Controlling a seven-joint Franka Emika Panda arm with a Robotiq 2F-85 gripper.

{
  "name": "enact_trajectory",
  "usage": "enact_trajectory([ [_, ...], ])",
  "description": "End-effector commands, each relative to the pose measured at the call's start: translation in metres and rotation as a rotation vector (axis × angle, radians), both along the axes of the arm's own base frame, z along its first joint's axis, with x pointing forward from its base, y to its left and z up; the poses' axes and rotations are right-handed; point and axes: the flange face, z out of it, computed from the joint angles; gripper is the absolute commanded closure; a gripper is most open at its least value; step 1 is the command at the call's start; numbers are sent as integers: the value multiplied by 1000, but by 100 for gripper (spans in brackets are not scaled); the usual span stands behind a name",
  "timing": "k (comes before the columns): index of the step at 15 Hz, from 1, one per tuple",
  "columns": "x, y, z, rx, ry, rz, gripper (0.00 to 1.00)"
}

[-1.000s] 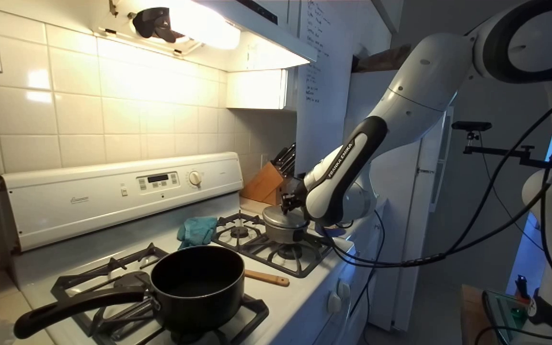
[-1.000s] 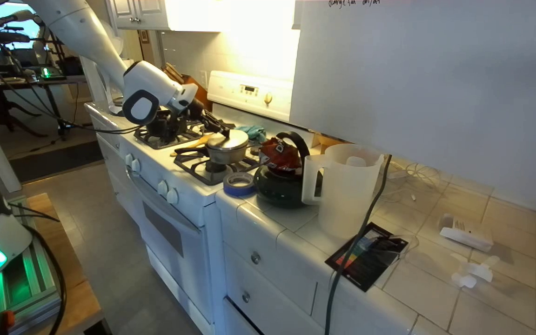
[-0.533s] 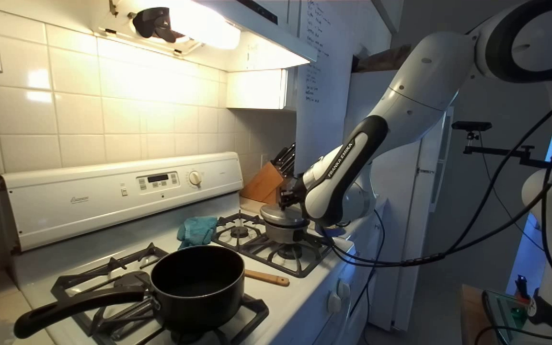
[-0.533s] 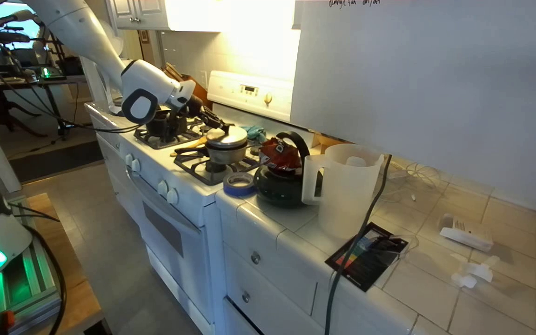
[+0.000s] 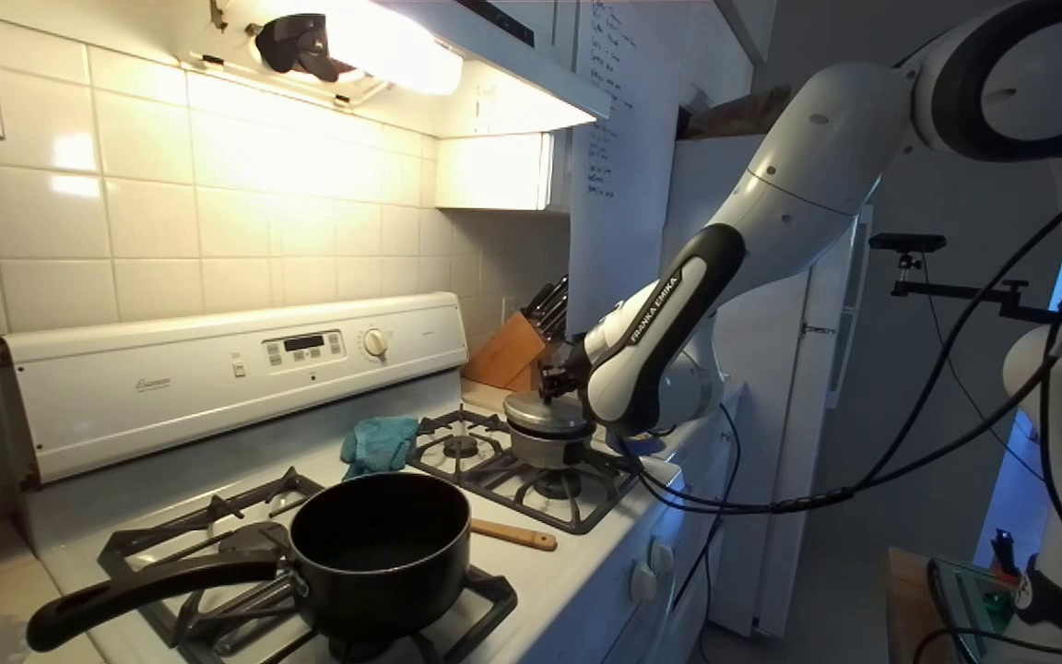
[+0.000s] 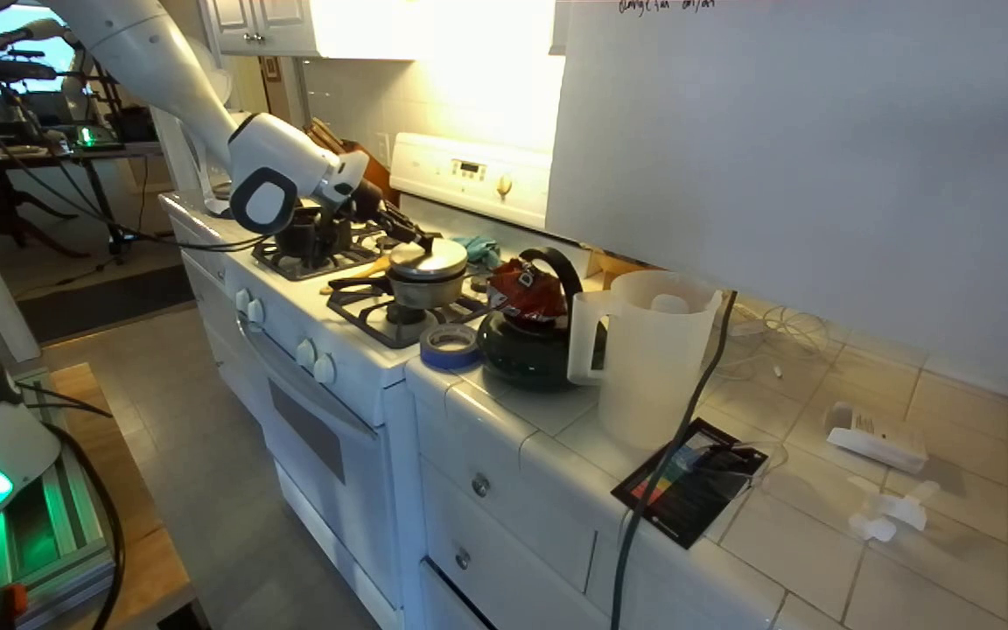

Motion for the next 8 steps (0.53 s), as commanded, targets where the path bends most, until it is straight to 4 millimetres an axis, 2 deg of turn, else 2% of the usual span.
enact_trajectory([
  [1, -5, -2, 0, -20, -1, -17, 93],
  [8, -11, 6, -2, -31, 12, 5, 93],
])
